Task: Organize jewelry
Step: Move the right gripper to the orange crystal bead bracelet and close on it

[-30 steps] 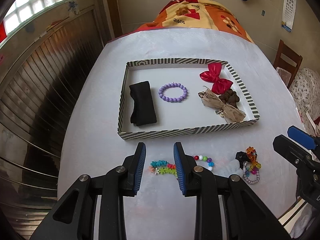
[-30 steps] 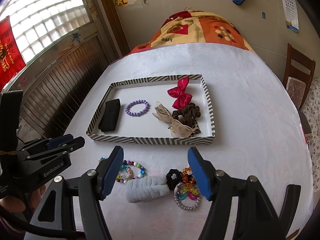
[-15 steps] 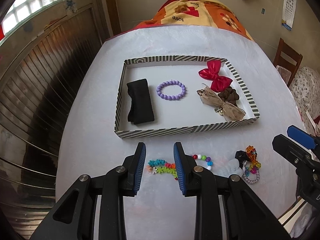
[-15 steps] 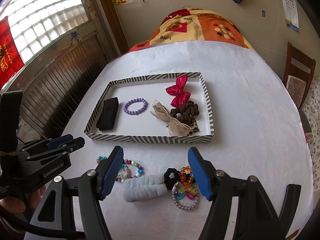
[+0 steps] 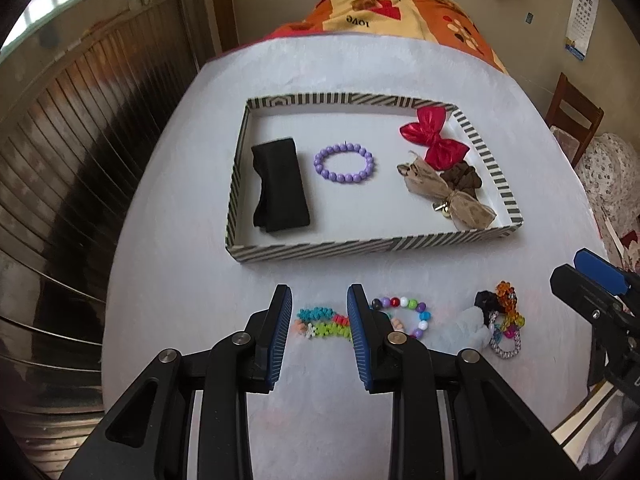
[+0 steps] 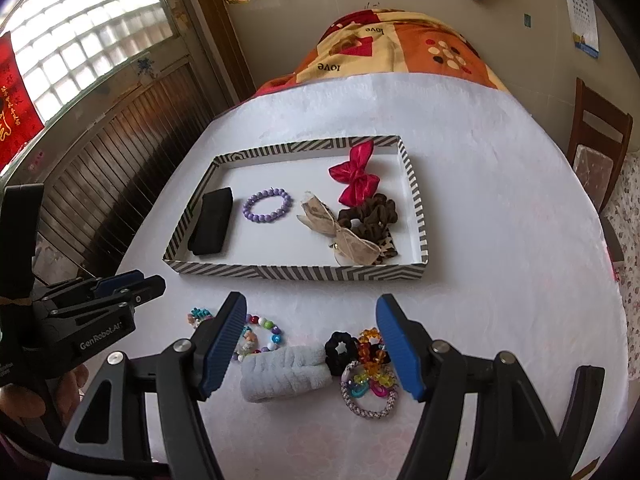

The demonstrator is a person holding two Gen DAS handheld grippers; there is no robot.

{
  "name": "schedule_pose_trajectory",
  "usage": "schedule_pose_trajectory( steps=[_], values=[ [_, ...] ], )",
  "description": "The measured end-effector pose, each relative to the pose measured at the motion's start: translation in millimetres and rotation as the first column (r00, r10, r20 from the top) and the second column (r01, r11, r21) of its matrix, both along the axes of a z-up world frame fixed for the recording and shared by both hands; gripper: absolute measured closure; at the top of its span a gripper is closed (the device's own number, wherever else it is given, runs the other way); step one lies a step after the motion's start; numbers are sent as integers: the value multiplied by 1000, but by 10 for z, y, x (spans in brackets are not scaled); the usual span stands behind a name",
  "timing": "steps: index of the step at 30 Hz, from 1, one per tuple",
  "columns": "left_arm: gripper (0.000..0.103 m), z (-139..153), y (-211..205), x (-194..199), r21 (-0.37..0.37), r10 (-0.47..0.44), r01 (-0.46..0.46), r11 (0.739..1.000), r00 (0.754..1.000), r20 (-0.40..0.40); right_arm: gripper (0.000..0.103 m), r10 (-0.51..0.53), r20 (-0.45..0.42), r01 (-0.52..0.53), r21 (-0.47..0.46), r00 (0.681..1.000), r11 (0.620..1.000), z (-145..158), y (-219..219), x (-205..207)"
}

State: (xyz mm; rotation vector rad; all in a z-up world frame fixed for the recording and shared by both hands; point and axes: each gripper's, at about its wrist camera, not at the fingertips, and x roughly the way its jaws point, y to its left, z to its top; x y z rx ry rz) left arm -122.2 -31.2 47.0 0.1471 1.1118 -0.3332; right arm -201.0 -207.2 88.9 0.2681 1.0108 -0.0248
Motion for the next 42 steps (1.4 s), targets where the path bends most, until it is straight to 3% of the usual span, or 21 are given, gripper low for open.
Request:
schedule_pose_trajectory(
  steps=[7,15,25,29,39,41,42],
  values=[
    [95,-158,191,78,-35,14,-17,999,996,-92,32,0,-23,0,11,1000,1000,-103,-60,-42],
    [95,-391,429,156,-85,37,-57,995,973,-227,32,-21,-68,26,73,997,997,-328,-251,-169],
    [95,-553,469,227,-97,58,-91,991,953,-298,32,175,-98,-162,120,980,979,-496,113,-239],
    [95,-601,460,240,-98,51,-87,991,946,-321,32,209,-126,-191,139,970,972,-575,201,-238],
    [94,-619,443,294,-102,54,-92,990,943,-327,32,68,-151,-54,94,986,994,-550,-399,-341],
    [94,-641,427,309,-98,52,-90,991,941,-335,34,51,-153,-38,87,987,996,-574,-469,-334],
    [94,-652,413,313,-96,52,-89,991,940,-337,40,50,-156,-37,86,986,996,-597,-485,-319]
  ],
)
